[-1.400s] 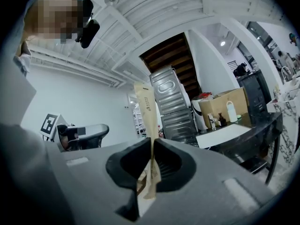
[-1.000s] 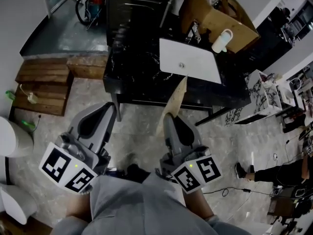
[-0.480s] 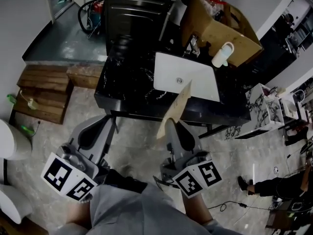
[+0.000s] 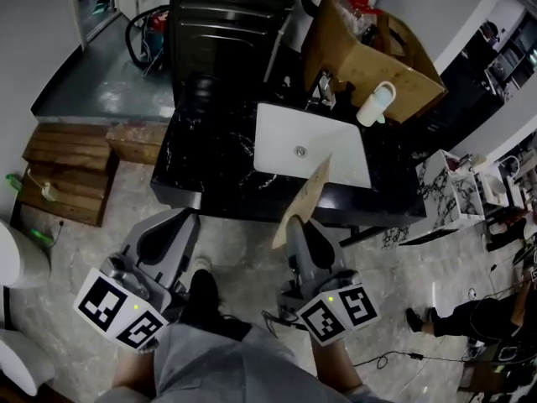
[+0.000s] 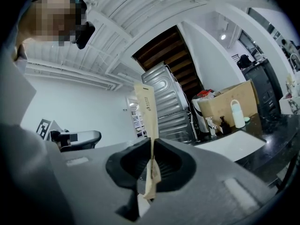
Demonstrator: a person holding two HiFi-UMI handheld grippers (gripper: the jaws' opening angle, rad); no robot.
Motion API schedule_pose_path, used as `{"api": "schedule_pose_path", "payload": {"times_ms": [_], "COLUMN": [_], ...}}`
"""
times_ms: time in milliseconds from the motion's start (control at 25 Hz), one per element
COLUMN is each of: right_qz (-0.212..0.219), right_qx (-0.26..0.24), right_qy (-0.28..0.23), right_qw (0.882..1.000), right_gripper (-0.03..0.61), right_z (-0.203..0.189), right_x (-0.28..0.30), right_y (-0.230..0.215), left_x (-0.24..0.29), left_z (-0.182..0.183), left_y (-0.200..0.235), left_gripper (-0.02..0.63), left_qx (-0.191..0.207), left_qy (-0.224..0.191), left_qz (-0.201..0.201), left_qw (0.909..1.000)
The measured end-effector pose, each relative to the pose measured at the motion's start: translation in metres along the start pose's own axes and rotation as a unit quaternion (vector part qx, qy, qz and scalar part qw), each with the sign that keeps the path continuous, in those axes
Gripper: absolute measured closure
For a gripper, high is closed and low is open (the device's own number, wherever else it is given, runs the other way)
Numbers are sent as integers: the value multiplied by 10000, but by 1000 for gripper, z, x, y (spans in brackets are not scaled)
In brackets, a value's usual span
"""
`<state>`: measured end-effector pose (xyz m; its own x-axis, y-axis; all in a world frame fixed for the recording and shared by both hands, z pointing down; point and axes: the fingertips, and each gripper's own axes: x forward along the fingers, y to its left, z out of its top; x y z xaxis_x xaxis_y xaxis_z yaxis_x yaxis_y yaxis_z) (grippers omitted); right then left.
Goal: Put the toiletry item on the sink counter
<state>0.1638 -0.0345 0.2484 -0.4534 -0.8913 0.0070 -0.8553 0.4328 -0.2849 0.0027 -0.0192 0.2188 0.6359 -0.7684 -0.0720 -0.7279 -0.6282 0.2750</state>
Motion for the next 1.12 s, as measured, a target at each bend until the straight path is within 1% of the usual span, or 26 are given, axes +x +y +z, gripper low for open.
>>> {"api": "schedule_pose_path", "payload": {"times_ms": [240, 680, 880, 1120], "right_qz": [-197, -514, -579, -798], "right_qx": [-25, -195, -477, -751], "right_qy": [6, 86, 128, 164], "right_qw": [9998, 9985, 9971, 9938], "right_gripper": [554, 554, 555, 555], "right_z": [0, 8, 12, 19], "right_x": [23, 109, 147, 186], "right_y": [-21, -62, -75, -92], "left_x": [33, 104, 132, 161], "left_z": [2, 15, 21, 27], "left_y": [16, 86, 116, 148], "left_gripper": [609, 609, 609, 610], "left_qx": [81, 13, 35, -54], "left_qy": [57, 105, 96, 102], "left_qz": [-195, -401, -476, -626], "left_qw": [9998, 9991, 9988, 9980]}}
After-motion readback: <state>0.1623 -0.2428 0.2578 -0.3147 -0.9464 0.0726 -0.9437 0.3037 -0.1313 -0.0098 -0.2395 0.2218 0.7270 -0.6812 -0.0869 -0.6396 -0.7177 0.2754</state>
